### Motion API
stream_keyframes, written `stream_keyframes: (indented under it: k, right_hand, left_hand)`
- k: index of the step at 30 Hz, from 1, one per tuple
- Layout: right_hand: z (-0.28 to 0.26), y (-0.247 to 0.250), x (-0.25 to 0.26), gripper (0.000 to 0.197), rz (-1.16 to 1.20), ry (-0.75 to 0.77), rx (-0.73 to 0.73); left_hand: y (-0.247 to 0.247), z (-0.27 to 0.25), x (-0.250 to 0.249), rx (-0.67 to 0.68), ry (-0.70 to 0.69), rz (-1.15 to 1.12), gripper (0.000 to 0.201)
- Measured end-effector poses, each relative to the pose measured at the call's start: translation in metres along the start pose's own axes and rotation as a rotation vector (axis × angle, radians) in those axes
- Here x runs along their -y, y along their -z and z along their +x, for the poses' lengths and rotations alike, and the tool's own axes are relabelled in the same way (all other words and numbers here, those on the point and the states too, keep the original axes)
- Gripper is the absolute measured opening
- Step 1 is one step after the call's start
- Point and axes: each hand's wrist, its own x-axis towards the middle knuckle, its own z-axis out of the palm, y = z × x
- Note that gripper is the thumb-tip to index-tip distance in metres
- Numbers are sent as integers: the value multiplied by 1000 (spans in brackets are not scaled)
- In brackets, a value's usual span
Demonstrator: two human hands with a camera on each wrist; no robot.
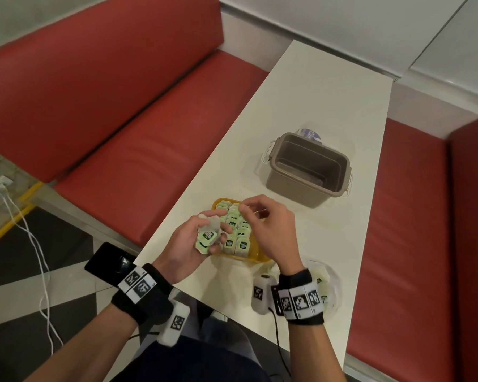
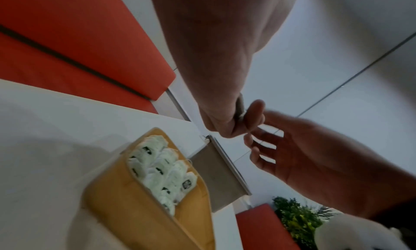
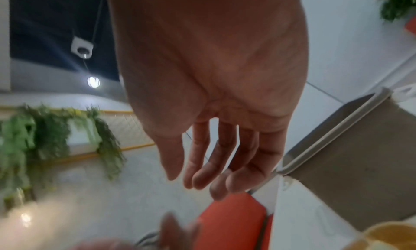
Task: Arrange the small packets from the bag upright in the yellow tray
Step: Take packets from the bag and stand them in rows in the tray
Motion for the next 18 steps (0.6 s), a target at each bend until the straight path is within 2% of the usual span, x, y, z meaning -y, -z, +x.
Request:
stream_keyframes:
  k: [3,5,8,11,15,17,18]
  right_hand:
    - [-19,5,23,3,106,73,133]
    - [-25,1,24,2,52,94,178]
    - [-27,-6,13,17,-49,69,143]
    - [-29,-5,12,25,83,18,103]
    - [-34,-5,14,16,122,30,57]
    - [-34,-6,12,10,114,8,53]
    - [-35,-5,12,18,130,3,63]
  left_hand:
    - [-10,-6,-1,118,-6,-9,46]
    - [-16,-7,-1,147,-25,56,49]
    - [-22,-7,1,147,-49,103,50]
    - [-23,-9,0,179,-50,96,50]
    - [-26,-12,-4,231,-46,90,61]
    - [-26,-11,-3,192,-58,121,58]
    - [-27,-10,-1,153,-70,156,53]
